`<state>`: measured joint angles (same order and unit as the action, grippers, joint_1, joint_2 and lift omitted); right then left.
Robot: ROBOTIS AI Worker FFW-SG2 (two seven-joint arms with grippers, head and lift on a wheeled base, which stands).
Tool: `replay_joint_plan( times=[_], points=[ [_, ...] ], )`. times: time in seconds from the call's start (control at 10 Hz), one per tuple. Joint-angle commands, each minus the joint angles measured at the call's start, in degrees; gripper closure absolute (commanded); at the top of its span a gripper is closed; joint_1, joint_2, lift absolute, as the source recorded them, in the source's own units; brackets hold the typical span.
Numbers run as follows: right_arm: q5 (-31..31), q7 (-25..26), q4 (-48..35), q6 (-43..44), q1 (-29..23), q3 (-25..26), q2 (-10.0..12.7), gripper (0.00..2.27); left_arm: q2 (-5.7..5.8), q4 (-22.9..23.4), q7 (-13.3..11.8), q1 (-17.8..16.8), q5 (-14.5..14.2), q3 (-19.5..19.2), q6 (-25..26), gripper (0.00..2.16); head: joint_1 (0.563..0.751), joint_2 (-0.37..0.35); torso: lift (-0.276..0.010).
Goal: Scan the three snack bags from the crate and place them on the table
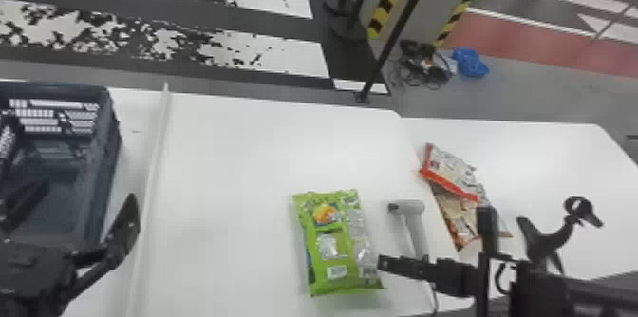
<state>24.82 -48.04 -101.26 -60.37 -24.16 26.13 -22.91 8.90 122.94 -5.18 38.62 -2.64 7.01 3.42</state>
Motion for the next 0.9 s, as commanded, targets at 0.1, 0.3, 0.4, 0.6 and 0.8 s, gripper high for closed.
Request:
replay_joint_plan(
  times=[0.1,0.3,0.4,0.6,0.8],
  points=[
    [-3.73,-0.48,5.37,3.11,4.21,-6.00,-0.21,0.06,0.24,0.64,0.08,1.37,0.00,-0.59,-0.30,0.04,0.695,-0.341,-0.037],
    [-6.37,-0.57,9.24,7.50,6.50,-9.69,-0.21,0.06,0.68,1.69,0.26,1.99,0.09,-0.68,-0.30,0.04,0.695,-0.304,-0.037],
    [-7.16,-0.57,10.73,9.96,7.11,-10.92,-0.30,0.06,0.77,2.22,0.26,2.16,0.09,-0.68,-0.30,0.04,0.695,-0.292,-0.037],
    [-7.25,-1.36,13.46,11.72,8.43,-12.24,-0.47,0.04,0.77,2.22,0.26,2.34,0.44,-0.59,0.05,0.04,0.695,-0.283,-0.037],
    [-8.13,-2.50,15.04,15.94,8.43,-14.26,-0.38,0.29,0.68,2.13,0.35,2.16,0.70,-0.42,-0.12,0.04,0.695,-0.276,-0.037]
  ],
)
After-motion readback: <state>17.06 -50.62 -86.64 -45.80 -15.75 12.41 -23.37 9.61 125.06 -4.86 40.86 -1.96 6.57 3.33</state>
